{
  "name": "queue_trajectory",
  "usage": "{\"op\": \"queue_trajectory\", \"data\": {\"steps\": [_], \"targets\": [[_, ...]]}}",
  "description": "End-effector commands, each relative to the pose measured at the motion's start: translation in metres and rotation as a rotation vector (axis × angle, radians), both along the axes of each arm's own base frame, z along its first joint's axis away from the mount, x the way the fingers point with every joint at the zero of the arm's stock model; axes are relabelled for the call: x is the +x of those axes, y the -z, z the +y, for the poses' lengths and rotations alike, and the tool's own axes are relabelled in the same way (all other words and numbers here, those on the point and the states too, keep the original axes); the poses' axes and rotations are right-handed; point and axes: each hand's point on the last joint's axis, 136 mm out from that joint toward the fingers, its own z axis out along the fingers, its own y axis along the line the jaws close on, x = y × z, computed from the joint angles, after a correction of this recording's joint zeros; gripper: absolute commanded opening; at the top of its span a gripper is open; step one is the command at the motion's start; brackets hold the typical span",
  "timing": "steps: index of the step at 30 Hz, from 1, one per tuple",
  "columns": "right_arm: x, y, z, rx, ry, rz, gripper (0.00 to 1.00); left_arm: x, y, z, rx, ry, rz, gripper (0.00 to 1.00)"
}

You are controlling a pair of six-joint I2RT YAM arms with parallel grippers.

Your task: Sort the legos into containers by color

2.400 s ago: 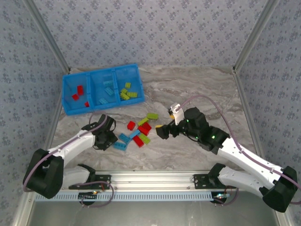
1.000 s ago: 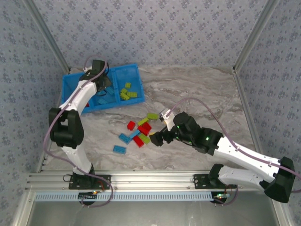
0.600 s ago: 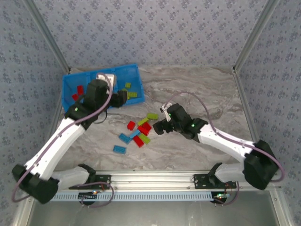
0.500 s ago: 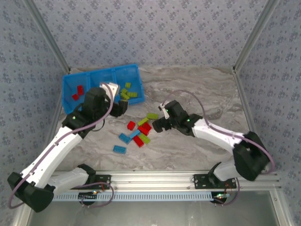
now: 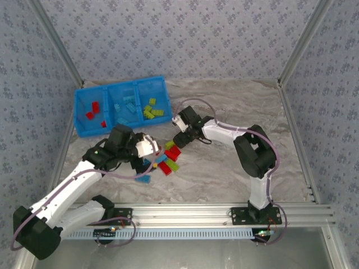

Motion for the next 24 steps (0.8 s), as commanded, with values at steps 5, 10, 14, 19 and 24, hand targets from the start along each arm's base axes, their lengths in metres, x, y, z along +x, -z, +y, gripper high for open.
{"op": "queue_trajectory", "data": {"steps": [5,10,14,19,24], "targets": [[-0.007,0.025,0.0,-0.064,-0.082,0.118,0.72,-0.013,0.001,-0.001,0.023,0.116,-0.031,0.99],[-0.014,0.038,0.007,-0.03,-0.089,0.179,0.6,-0.011,-0.004,0.002,0.014,0.102,-0.074,0.99],[-0.014,0.036,0.005,-0.023,-0.072,0.179,0.37,-0.011,-0.006,0.003,0.011,0.095,-0.093,0.99],[-0.013,0.002,0.004,0.042,-0.055,0.111,0.27,-0.008,-0.015,0.006,-0.005,0.078,-0.154,0.99],[-0.013,-0.075,0.008,0.222,-0.024,-0.063,0.24,-0.003,-0.025,0.008,-0.034,0.055,-0.236,0.99]]}}
